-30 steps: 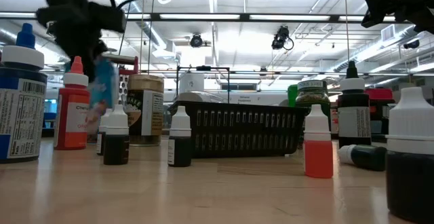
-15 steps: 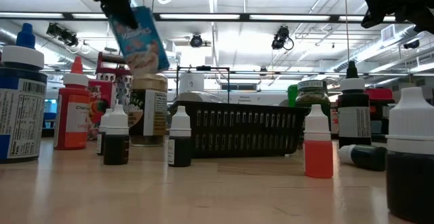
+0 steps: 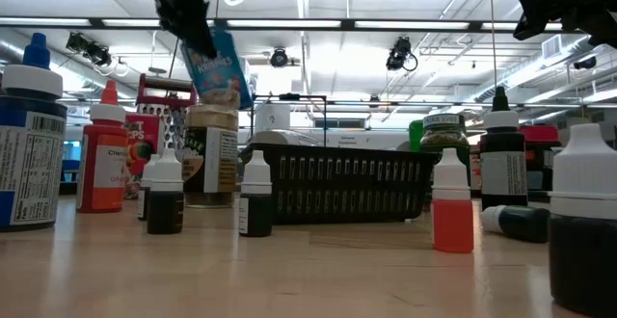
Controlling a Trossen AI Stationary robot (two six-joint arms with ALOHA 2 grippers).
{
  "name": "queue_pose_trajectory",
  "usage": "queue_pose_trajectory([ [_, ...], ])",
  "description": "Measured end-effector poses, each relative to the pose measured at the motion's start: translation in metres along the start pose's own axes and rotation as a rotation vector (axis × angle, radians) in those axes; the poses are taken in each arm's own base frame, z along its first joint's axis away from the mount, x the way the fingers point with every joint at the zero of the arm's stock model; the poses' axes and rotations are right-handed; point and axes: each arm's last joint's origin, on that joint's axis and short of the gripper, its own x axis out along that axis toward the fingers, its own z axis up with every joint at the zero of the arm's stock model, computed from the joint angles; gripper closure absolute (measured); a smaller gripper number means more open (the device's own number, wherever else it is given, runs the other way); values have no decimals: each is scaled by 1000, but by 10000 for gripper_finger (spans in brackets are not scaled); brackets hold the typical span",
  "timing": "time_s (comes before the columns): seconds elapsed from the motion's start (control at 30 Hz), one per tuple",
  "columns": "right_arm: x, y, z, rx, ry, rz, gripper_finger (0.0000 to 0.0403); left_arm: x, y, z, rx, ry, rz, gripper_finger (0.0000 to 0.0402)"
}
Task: Pick & Place Kitchen Items
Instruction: Put the blue cereal box into the transparent bin
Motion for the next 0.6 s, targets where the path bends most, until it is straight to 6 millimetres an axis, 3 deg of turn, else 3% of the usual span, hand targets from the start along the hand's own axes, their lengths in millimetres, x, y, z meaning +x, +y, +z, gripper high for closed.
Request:
queue_pose_trajectory([
  [0.27,0,0,0,0,0,-1,201,43,25,8,-92,91,123,299],
  [0.6,0,0,0,0,2,0,201,92,37,3,-117,255,183,299],
])
